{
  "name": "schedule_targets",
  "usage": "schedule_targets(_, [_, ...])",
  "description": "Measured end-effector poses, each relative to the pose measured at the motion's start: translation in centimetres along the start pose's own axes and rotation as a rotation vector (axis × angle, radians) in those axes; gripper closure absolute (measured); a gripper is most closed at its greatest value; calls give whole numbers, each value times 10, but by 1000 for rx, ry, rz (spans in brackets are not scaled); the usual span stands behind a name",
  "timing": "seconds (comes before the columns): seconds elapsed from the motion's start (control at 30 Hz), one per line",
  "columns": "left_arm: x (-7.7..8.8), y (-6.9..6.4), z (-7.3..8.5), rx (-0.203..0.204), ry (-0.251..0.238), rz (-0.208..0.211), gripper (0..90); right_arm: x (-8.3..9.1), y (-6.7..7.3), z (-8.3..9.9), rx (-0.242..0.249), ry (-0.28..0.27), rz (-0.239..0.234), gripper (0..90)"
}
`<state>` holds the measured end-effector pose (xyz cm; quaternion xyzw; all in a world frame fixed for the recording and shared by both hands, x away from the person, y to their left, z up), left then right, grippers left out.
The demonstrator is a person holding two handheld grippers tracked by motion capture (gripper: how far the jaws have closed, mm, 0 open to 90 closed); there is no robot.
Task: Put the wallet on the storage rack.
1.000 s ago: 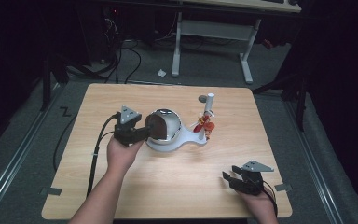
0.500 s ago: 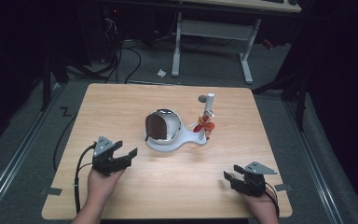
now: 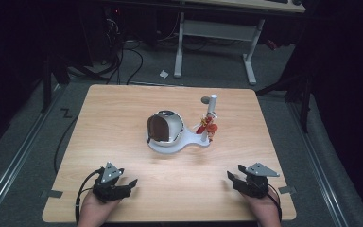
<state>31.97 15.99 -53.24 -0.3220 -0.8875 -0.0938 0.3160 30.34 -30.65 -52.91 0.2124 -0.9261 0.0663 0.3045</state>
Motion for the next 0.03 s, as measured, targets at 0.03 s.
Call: schedule_targets(0.03, [1, 1, 0, 11, -5, 7, 329, 0, 0, 0, 1, 0, 5, 436])
Point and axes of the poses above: each handheld gripper's, and its own axes: x roughly backward along the jaws, z roughly out of its underside, y roughly to its left, the point moved 1 cm from there along -x, roughly forward along the jaws, and after that the axes turned 1 degree about -z, right-handed, at the moved point
